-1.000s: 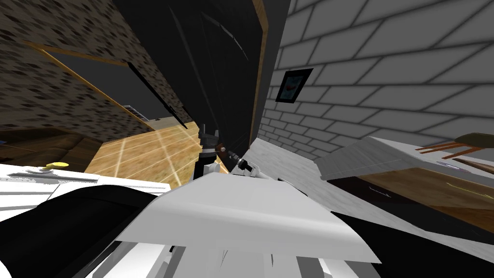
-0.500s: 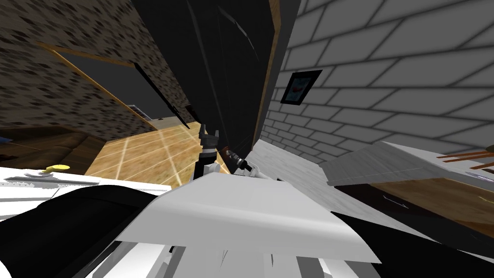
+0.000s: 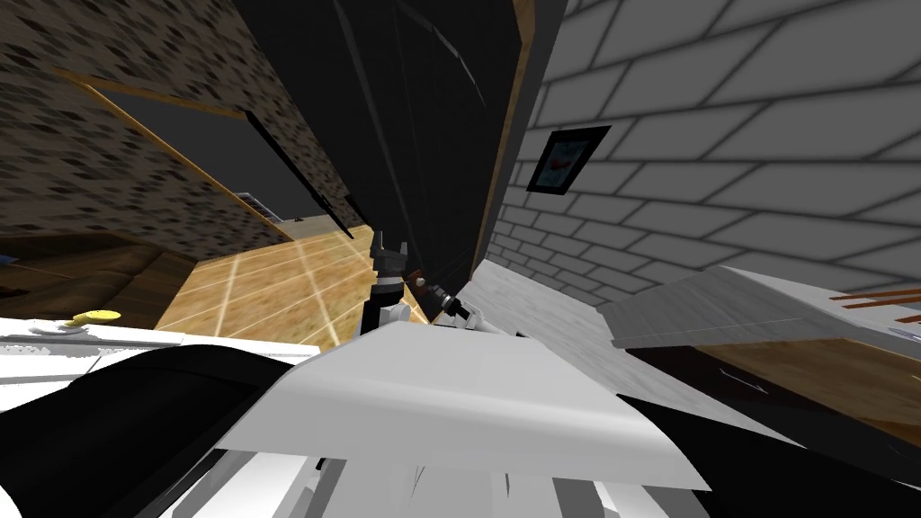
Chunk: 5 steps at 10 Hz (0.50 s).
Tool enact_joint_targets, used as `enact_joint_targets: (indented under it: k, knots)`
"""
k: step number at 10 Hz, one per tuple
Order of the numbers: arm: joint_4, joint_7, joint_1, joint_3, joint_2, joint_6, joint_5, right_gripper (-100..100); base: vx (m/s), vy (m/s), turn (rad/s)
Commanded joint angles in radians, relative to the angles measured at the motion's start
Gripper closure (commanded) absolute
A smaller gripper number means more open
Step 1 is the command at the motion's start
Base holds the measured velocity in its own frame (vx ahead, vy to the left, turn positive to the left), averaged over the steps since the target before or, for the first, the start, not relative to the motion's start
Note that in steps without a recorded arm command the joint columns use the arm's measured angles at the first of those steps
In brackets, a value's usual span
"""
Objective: Push the door open
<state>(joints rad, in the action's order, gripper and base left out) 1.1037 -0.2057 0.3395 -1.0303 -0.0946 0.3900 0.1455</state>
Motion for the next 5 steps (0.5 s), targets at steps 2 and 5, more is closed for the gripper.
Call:
enact_joint_targets:
  k: [2,5]
  knots:
    - [0.0,0.0,0.0,0.0,0.0,0.0,0.0,100,-0.007,-0.01,0.0]
    - [-0.013,0.013,-0.001,0.041,0.006,-0.013,-0.004,-100,-0.113,-0.034,-0.073]
